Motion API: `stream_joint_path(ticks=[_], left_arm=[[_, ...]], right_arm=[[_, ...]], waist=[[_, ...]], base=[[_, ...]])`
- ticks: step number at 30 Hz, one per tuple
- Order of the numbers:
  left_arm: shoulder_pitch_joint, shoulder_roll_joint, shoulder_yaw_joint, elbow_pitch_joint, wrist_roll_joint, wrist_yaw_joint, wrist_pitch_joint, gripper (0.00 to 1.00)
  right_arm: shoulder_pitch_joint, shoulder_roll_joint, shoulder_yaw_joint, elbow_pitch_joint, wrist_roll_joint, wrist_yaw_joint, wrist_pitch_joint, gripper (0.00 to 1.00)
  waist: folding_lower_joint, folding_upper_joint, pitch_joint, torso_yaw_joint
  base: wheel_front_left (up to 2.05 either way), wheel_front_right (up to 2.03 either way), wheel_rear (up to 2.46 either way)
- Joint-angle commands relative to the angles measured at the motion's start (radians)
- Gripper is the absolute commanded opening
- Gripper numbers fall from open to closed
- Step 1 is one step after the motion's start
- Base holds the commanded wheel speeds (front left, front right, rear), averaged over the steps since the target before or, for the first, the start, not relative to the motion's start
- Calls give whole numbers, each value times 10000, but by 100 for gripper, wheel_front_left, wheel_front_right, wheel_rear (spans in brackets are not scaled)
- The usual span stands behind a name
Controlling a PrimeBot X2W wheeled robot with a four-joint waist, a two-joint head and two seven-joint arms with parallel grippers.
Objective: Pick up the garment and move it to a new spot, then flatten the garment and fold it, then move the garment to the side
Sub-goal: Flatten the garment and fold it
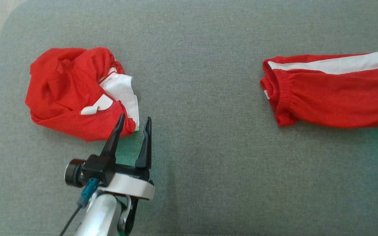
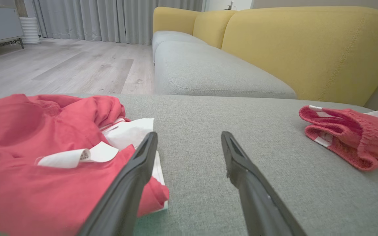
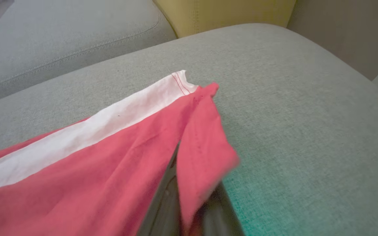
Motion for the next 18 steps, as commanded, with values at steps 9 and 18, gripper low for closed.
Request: stream_joint_path(ticks=[9, 18], left_arm=[[125, 26, 341, -112, 79, -50, -95, 100], [393, 26, 459, -69, 51, -7, -95, 100]], right_arm=[[-508, 603, 48, -244, 25, -7, -910, 0], [-269, 2099, 1032, -2070, 1561, -7, -786, 0]], waist=[[1, 0, -470, 138], [1, 0, -1125, 229]], base=[[0, 0, 0], [0, 0, 0]])
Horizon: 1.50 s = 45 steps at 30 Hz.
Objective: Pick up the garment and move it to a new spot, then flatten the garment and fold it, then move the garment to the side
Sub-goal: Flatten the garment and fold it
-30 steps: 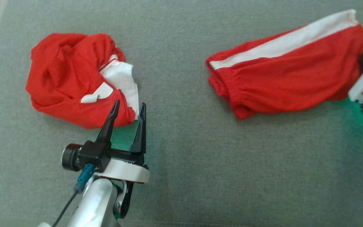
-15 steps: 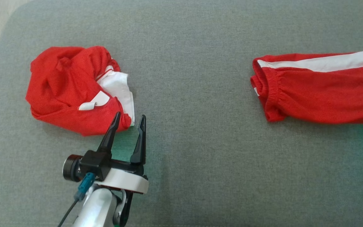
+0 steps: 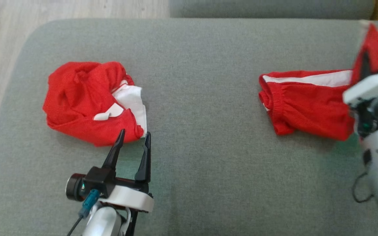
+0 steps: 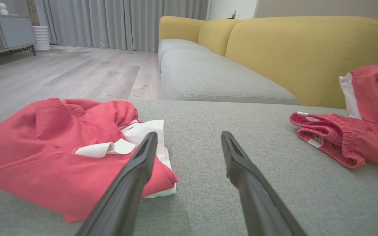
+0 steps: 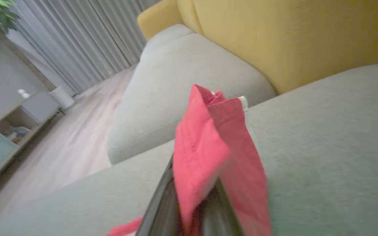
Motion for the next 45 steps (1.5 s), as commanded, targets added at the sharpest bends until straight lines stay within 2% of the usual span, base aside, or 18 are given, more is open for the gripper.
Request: stream_joint_path(ticks=[1, 8, 14, 19, 25, 26, 27, 28, 30, 34, 38, 40, 44, 45], left_arm=[[-167, 22, 390, -323, 42, 53, -95, 100], [-28, 22, 349, -346, 23, 70, -95, 100], [65, 22, 278, -340, 8, 63, -95, 100], [139, 22, 216, -291, -1, 62, -95, 100], [186, 22, 228, -263, 63, 66, -95, 100], [204, 22, 235, -271, 59, 59, -95, 100], [223, 22, 237, -277, 47, 55, -95, 100], [245, 22, 230, -279, 32, 53, -95, 100], [290, 22, 220, -280, -26, 36, -95, 100], [280, 22, 180, -284, -344, -29, -95, 100], [160, 22, 185, -375, -484, 11, -95, 100], [108, 22, 208, -437, -496, 28, -95, 100], [-10, 23, 355, -536, -489, -31, -95, 100], [-10, 23, 355, -536, -489, -31, -95, 100]], right_arm=[[-7, 167, 366, -611, 298, -7, 80, 0], [862, 650, 1837, -2270, 1558, -7, 458, 0], [1543, 595, 3123, -3029, 2232, -7, 763, 0], [2037, 240, 4737, -3290, 1936, -7, 795, 0], [2366, -386, 6722, -2828, 684, -7, 457, 0], [2363, -430, 6903, -2621, 461, -7, 367, 2], [2363, -427, 7083, -2441, 265, -7, 268, 76], [2380, -375, 7229, -2269, 156, -7, 211, 100], [2373, -269, 7406, -1972, -34, -7, 15, 100], [2363, -17, 6890, -1507, 52, -7, -709, 100], [2519, 103, 5685, -1494, 192, -7, -1231, 100], [2761, 103, 4919, -1982, 2, -7, -1294, 100], [3990, 324, 2865, -3999, -966, -7, -1304, 100], [3990, 324, 2865, -3999, -966, -7, -1304, 100]], waist=[[2, 0, -115, 78], [2, 0, -329, 521], [2, 0, -424, 909], [2, 0, -564, 1081], [2, 0, -761, 1023], [2, 0, -794, 981], [2, 0, -830, 932], [2, 0, -874, 873], [2, 0, -954, 724], [2, 0, -1127, 367], [2, 0, -1307, -21], [2, 0, -1354, -240], [2, 0, -1308, -661], [2, 0, -1308, -661]], base=[[0, 0, 0], [0, 0, 0], [0, 0, 0], [0, 0, 0], [0, 0, 0], [0, 0, 0], [0, 0, 0], [0, 0, 0], [0, 0, 0], [0, 0, 0], [0, 0, 0], [0, 0, 0], [0, 0, 0], [0, 0, 0]])
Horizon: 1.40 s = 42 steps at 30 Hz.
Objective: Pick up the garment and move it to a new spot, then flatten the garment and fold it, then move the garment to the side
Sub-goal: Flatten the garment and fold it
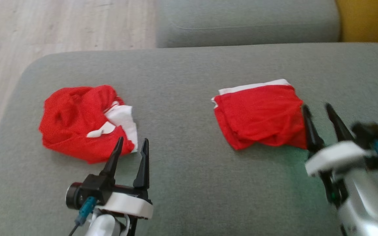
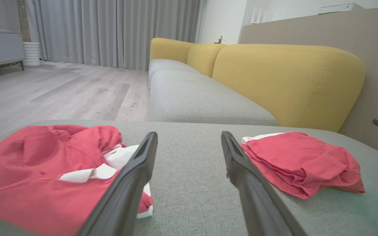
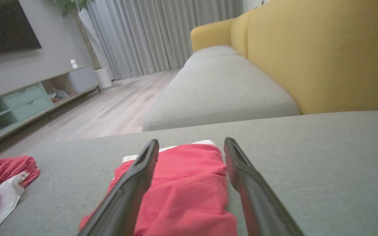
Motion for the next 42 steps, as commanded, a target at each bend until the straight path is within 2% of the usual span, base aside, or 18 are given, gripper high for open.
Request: stream_joint_path(ticks=[1, 4, 7, 14, 15, 16, 23, 29, 33, 37, 42], left_arm=[[-522, 18, 400, -309, 33, -25, -97, 100], [-624, 18, 598, -367, 149, -65, -97, 100], [-622, 17, 734, -474, 168, -122, -97, 100], [-640, 16, 651, -890, -25, -175, -97, 100], [-698, 16, 623, -920, -15, -182, -97, 100], [-759, 16, 589, -933, -9, -194, -97, 100], [-1387, 15, 275, -1020, -17, -219, -97, 100], [-1774, 15, -136, -1067, -297, -92, -97, 100], [-1908, 15, -312, -1080, -437, -14, -97, 100], [-1927, 15, -323, -1135, -506, 51, -97, 100], [-1892, 15, -205, -1117, -507, 67, -97, 100]], right_arm=[[154, 150, 76, -340, -123, -7, -103, 100], [1250, 732, -1098, -1775, -955, -7, -104, 100], [2021, 1178, -1683, -2776, -1595, -7, -105, 100], [1818, 1485, -1882, -3290, -2603, -7, -105, 100], [1639, 1511, -1854, -3213, -2519, -7, -106, 36], [1419, 1525, -1823, -3178, -2462, -7, -106, 0], [-539, 1125, -1689, -2147, -2797, -7, -18, 0], [-2453, 997, -2169, 255, -3274, -7, 440, 0], [-2983, 915, -2185, 1792, -3615, -7, 726, 0], [-3298, 825, -2143, 2867, -3869, -7, 491, 0], [-3605, 1075, -2054, 3092, -3952, -7, 2, 0]], waist=[[1, -1, 40, -170], [1, -1, 191, -392], [1, -1, 403, -522], [1, -1, 1144, -456], [1, -1, 1269, -398], [1, -1, 1390, -331], [1, -1, 2402, 259], [1, -1, 3153, 902], [1, -1, 3325, 1263], [1, -1, 3370, 1401], [1, -1, 3184, 1365]], base=[[0, 0, 0], [0, 0, 0], [0, 0, 0], [0, 0, 0], [0, 0, 0], [0, 0, 0], [0, 0, 0], [0, 0, 0], [0, 0, 0], [0, 0, 0], [0, 0, 0]])
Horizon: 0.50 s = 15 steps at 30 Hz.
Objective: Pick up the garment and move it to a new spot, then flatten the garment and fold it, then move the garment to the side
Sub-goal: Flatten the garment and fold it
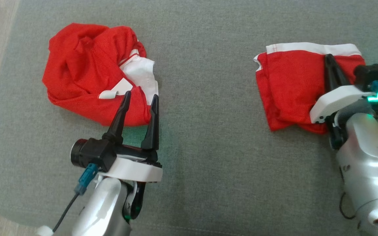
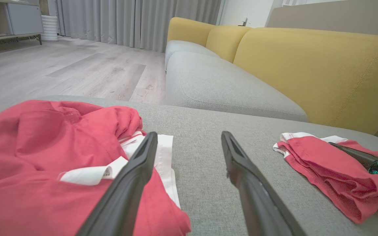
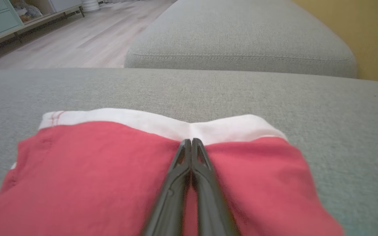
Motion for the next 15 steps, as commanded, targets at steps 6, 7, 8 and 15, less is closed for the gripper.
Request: stream_joint_path(ticks=[6, 7, 8, 15], left_arm=[[-132, 34, 411, -308, -50, 61, -95, 100], [-124, 34, 414, -310, -50, 57, -95, 100], [-113, 34, 419, -307, -43, 55, -95, 100], [-92, 34, 445, -234, 63, 3, -95, 100]], right_arm=[[189, 679, 1083, -794, 356, -7, -215, 0], [306, 735, 1364, -892, 468, -7, -217, 0], [421, 775, 1663, -926, 557, -7, -218, 0], [673, 863, 2896, 445, 913, -7, 287, 0]], waist=[[0, 0, -356, -192], [0, 0, -392, -221], [0, 0, -426, -252], [0, 0, -604, -419]], base=[[0, 0, 0], [0, 0, 0], [0, 0, 0], [0, 0, 0]])
